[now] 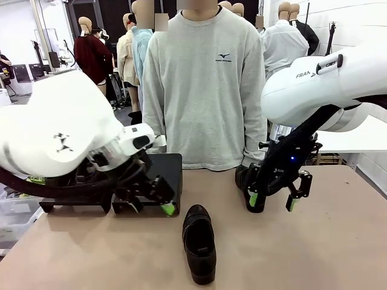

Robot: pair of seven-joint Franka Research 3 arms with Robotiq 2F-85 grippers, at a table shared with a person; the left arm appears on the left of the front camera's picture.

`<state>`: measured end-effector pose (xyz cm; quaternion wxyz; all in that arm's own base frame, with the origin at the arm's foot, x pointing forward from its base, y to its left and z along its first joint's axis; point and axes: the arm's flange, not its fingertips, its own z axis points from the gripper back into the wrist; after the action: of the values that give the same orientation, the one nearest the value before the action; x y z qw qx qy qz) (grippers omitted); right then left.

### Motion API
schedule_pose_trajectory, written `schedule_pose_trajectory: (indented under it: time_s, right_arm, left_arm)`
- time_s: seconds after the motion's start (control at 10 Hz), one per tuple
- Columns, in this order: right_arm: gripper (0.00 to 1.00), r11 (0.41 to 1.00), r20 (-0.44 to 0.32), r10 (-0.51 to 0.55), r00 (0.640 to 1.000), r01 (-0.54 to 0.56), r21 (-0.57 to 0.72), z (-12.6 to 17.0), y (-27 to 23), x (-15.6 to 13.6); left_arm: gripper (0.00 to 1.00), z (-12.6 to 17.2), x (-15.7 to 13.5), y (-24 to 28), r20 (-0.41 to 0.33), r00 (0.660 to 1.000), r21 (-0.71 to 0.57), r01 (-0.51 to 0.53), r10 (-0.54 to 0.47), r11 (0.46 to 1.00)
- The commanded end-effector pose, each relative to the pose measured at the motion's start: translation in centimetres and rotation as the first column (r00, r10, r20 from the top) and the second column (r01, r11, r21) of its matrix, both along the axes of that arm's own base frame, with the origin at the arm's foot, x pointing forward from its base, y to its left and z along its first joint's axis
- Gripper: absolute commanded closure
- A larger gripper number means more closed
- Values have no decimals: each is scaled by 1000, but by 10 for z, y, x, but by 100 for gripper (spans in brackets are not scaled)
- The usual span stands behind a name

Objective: Organize the shoes by placing them on the stand.
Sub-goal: Place the Shoe from the middle of the table onto the Shoes Stand.

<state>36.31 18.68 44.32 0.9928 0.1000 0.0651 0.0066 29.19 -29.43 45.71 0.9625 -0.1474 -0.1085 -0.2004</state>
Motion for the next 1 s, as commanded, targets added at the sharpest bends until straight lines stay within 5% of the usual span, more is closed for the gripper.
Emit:
schedule_pose_trajectory:
  time_s: [0.0,0.6,0.9]
  right_arm:
    - [0,1000,-1,17,1000,-17,-20,3,-1,4]
    - [0,1000,-1,17,1000,-17,-20,3,-1,4]
    - [0,1000,-1,17,1000,-17,-20,3,-1,4]
  left_arm:
    - [0,-22,15,-31,-71,993,31,-89,91,996]
    - [0,-77,15,-87,-176,973,226,-107,149,968]
    - [0,-93,24,-82,-101,956,266,-242,276,933]
